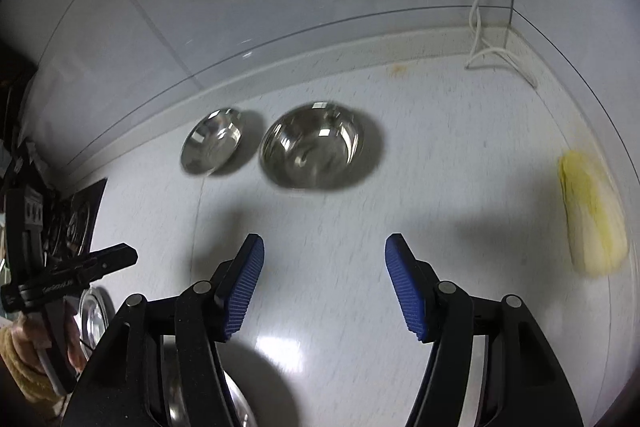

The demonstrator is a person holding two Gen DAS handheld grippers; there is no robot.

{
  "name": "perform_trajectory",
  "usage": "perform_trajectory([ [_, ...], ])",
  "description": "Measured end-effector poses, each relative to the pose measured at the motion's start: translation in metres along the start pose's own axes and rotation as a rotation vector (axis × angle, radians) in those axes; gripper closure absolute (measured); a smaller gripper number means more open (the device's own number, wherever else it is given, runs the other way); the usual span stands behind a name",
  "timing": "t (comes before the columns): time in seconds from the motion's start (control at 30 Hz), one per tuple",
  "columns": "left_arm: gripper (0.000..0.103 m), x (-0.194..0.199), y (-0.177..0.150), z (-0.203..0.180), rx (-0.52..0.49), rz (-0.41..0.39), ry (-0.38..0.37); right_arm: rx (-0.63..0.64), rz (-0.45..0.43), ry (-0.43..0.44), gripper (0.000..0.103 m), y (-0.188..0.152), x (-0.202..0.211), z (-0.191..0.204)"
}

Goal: Organize plates and bowls
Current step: 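Move the left tool to a small bowl and close on its rim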

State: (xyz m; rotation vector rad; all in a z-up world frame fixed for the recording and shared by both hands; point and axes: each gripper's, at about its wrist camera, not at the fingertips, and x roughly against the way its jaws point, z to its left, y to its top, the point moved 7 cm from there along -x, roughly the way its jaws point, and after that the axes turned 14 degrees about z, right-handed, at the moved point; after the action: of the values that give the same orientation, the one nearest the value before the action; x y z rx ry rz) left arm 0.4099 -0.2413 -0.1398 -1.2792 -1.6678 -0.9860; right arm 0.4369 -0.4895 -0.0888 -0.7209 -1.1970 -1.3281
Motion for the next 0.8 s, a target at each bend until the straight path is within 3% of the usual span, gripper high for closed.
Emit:
perform_trajectory([
  [0.1,0.052,-0.018,0.036,-0.025,-0.013,0.035,-0.055,-0.029,0.018,0.008,0.039,0.03,-0.017,-0.011],
  [0.23,0.052,-0.058,0.076,-0.044,0.009,0.095,-0.07,-0.073,0.064,0.043,0.039,0.059,-0.05,-0.025],
  [0.5,0.052,-0.104,0.112,-0.037,0.083,0.095,-0.028,-0.13,0.118,0.111,0.041,0.088,-0.11,-0.044],
  [0.6,0.055,-0.119,0.124,-0.036,0.112,0.1,-0.036,-0.14,0.143,0.115,0.06,0.091,-0.126,-0.045],
  [0.7,0.072,-0.137,0.131,-0.034,0.104,0.14,-0.035,-0.142,0.163,0.12,0.079,0.094,-0.135,-0.046],
  [0.73,0.083,-0.142,0.132,-0.033,0.099,0.148,-0.037,-0.145,0.174,0.117,0.087,0.094,-0.139,-0.047],
  [0.8,0.094,-0.148,0.134,-0.032,0.085,0.154,-0.058,-0.146,0.173,0.121,0.091,0.095,-0.141,-0.046],
])
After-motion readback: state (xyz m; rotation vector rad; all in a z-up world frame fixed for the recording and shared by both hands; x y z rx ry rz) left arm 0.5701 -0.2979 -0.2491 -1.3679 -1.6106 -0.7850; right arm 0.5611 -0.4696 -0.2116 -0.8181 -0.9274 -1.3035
